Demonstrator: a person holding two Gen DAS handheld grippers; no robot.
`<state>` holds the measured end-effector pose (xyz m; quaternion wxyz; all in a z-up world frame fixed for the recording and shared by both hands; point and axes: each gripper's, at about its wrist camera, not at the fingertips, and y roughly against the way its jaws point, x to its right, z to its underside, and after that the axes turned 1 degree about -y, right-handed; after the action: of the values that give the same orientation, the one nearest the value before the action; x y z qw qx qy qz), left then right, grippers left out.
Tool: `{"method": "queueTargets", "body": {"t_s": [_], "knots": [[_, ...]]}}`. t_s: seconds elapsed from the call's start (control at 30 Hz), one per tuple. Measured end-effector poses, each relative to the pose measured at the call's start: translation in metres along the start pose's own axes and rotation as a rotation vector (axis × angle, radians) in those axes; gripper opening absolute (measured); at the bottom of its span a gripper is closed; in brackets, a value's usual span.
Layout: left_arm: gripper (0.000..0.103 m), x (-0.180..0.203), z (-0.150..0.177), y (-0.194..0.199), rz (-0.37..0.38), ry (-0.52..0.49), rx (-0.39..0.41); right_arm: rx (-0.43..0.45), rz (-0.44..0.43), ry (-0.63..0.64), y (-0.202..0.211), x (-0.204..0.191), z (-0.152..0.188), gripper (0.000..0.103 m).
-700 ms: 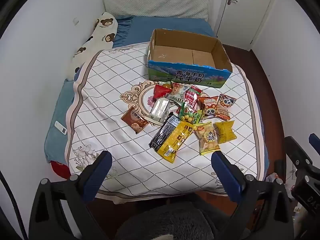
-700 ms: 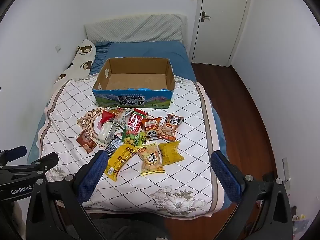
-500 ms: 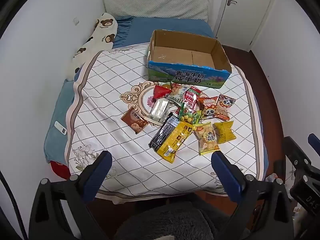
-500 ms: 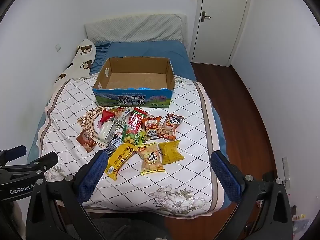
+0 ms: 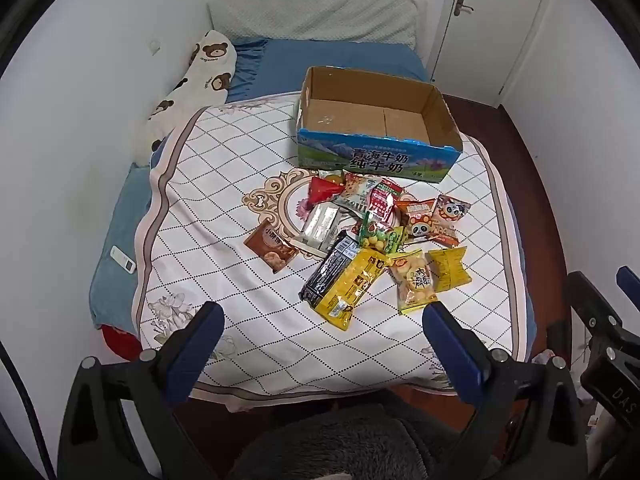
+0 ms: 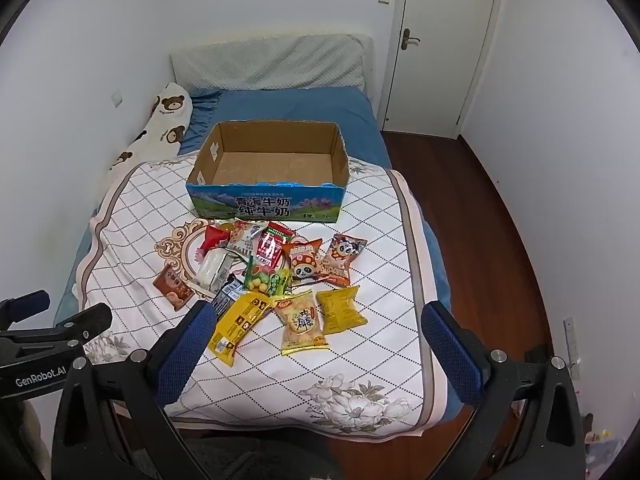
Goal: Organize snacks
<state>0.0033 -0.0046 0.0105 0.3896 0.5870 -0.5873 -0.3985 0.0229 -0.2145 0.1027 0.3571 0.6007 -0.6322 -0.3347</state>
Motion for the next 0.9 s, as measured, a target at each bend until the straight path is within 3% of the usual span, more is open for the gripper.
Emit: {"method": "queueTargets", "body": {"t_s": [0.9], "knots": [[0.102, 0.0026, -0.0028, 0.0006, 0.009, -0.002, 0.012, 0.010, -0.001, -0.002, 0.0020, -0.0014, 0.0003, 0.103]]}}
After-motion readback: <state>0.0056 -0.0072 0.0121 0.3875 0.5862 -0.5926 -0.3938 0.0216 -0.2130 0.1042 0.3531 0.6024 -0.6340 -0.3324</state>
